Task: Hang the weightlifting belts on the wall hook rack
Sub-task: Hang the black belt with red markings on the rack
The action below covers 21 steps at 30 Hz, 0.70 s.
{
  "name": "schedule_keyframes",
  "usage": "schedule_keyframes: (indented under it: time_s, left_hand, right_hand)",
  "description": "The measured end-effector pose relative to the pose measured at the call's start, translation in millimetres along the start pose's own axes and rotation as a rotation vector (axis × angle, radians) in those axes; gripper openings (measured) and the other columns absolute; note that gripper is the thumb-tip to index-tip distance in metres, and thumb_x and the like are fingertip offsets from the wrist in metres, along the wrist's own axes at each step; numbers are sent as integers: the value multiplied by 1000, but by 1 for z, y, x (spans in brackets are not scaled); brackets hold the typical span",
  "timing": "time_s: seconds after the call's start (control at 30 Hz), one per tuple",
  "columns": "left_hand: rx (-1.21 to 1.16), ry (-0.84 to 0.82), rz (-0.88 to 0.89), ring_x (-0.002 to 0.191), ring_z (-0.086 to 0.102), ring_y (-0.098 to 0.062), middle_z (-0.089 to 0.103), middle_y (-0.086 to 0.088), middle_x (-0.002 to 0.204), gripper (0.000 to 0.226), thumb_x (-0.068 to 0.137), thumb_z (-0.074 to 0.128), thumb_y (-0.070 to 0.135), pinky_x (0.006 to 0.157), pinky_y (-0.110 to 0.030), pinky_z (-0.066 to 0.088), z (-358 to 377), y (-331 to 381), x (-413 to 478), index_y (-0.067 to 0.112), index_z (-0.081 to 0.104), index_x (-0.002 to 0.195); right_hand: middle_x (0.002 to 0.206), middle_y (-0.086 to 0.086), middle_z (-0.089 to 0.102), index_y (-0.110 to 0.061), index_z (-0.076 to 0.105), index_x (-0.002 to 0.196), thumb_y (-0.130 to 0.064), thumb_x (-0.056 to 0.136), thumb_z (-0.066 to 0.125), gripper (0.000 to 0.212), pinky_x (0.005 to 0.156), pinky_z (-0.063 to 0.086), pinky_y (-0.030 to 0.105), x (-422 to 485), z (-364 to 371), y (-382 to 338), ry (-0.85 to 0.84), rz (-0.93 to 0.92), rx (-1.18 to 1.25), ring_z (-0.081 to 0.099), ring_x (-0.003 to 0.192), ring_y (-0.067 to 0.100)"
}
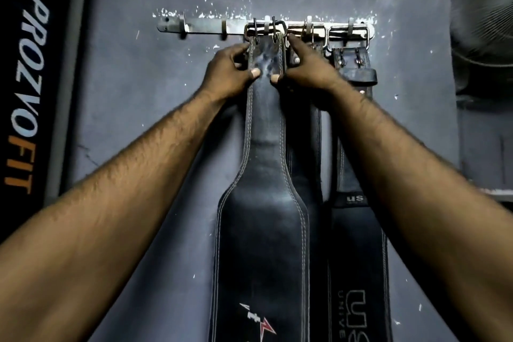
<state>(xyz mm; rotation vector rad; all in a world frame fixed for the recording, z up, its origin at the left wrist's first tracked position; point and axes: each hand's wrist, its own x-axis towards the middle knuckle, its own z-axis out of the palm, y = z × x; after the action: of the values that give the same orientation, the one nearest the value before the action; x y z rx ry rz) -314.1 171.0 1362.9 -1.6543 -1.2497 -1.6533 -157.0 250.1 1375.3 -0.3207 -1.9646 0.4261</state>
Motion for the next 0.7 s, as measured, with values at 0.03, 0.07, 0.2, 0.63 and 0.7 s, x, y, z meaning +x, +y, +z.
schedule_keyframes:
  time_s: [0.03,0.07,0.2,0.63,0.7]
  left_hand:
    - [-17,6,16,100,65,-2,67,5,121,65,75,75,15,95,-16,51,4,-4,-9,15,58,138]
    - [-52,10,14,90,65,7,70,7,112,64,74,75,14,90,-16,53,6,-6,-22,20,59,136]
    - [-187,-6,-148,77,59,8,77,5,92,61,69,80,18,87,-21,54,13,-23,-83,19,66,129]
    - [-521,-209,-478,101,70,-11,73,-3,115,50,83,68,-10,87,-25,57,7,-67,-231,13,59,127]
    - [-510,-247,-500,101,70,-12,72,-6,117,53,83,67,-13,88,-27,58,9,-68,-237,9,55,130]
  right_hand:
    - [139,12,57,-25,24,157,-5,78,74,95,96,53,37,-9,9,3,48,-54,-23,64,106,23]
    - [141,11,57,-21,26,157,-6,77,74,94,102,50,31,-19,18,7,78,-90,-37,63,115,24]
    - [148,12,50,-12,21,157,-5,82,73,92,86,24,-9,-72,45,23,182,-168,-63,51,128,17]
    - [120,-3,69,-26,52,131,-26,76,84,63,106,47,36,-212,80,92,-50,202,-51,64,113,18]
    - [112,-6,69,-23,52,125,-17,76,84,58,106,48,42,-212,79,104,-125,232,50,66,107,16]
